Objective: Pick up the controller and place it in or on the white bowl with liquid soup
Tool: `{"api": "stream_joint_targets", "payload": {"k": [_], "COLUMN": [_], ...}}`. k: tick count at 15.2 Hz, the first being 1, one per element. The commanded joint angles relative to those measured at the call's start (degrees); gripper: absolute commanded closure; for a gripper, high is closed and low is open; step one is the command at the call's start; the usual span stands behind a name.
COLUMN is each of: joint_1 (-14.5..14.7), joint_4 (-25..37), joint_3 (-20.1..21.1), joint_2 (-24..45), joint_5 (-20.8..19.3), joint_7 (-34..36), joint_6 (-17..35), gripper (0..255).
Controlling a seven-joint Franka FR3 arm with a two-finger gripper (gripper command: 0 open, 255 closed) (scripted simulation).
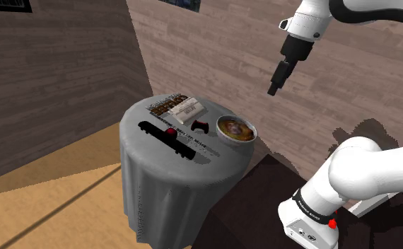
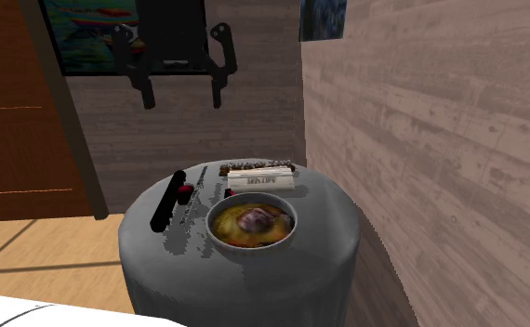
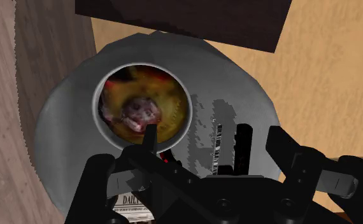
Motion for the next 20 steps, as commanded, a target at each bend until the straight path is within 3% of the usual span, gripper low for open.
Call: {"api": "stream_joint_targets", "payload": {"k": [1, 10, 20], "joint_1": [0.0, 0.3, 0.1], "joint_4": [0.0, -3.5, 0.4], "joint_3": [0.0, 0.0, 0.5], "joint_2": [0.0, 14.6, 35.8], "joint_5": [0.0, -1.8, -4.7], "joint_7": [0.0, -3.9, -6.8], "joint_6": [0.0, 17.4, 34.0], "gripper": [0, 0, 0]}}
